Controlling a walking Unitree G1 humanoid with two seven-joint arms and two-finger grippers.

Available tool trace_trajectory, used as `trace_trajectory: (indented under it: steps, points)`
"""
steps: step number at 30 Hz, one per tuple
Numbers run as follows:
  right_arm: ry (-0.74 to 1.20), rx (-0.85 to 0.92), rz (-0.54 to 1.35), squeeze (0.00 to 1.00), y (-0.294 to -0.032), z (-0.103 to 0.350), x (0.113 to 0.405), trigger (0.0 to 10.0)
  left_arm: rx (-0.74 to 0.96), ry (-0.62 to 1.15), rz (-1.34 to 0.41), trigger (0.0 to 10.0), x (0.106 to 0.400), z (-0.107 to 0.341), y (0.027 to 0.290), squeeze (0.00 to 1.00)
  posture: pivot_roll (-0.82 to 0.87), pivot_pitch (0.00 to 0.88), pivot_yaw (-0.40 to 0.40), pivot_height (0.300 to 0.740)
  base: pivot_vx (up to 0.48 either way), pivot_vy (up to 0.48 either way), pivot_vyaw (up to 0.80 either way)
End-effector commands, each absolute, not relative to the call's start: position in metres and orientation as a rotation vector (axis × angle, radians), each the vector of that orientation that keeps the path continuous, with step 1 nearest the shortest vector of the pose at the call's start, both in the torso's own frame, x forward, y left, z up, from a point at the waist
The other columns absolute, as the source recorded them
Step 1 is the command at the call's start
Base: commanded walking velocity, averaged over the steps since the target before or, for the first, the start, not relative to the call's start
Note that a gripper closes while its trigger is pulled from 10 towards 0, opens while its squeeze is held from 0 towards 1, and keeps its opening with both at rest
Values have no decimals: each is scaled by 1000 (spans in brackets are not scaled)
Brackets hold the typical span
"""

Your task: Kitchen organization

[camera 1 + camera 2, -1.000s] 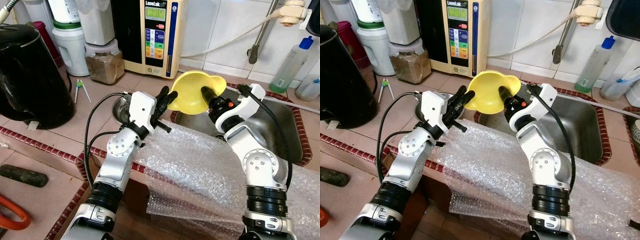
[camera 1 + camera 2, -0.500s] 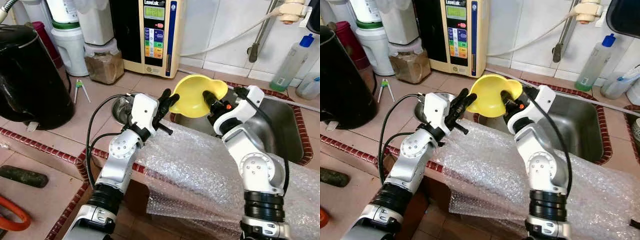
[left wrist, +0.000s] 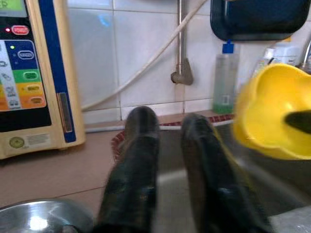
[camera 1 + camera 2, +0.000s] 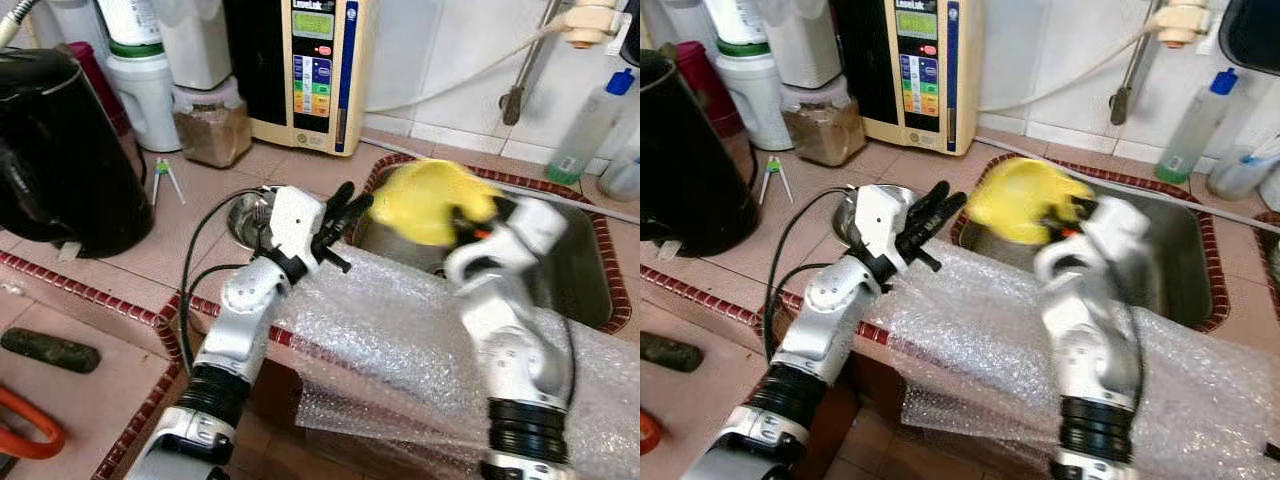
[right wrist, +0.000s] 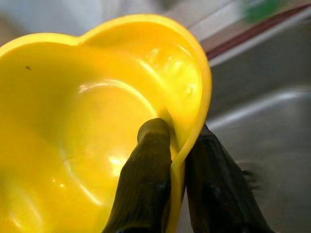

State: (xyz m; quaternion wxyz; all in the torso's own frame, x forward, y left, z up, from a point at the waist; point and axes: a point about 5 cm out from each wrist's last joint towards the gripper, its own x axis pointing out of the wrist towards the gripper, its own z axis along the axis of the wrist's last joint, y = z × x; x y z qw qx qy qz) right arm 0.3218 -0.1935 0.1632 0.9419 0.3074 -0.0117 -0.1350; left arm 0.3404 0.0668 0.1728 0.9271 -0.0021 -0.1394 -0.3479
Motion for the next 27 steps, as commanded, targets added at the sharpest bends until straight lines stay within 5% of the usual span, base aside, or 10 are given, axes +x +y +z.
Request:
trace_trajectory:
  steps: [1,8,18,27]
  points:
    - [-26,638,-278,0,-187,164,324,0,-17,-266,-770,10000,340,176,57,1000,-30,28,15,740,0,0,0]
    - [-63,637,-294,0,-191,171,328,0,-45,-258,-764,10000,341,180,55,1000,-33,28,16,740,0,0,0]
    - [31,519,-570,0,-240,146,313,0,-80,-78,-802,10000,336,164,57,1000,-38,38,5,740,0,0,0]
    - [38,455,-619,0,-250,142,315,0,-46,32,-878,10000,325,155,61,1000,-33,47,-3,740,0,0,0]
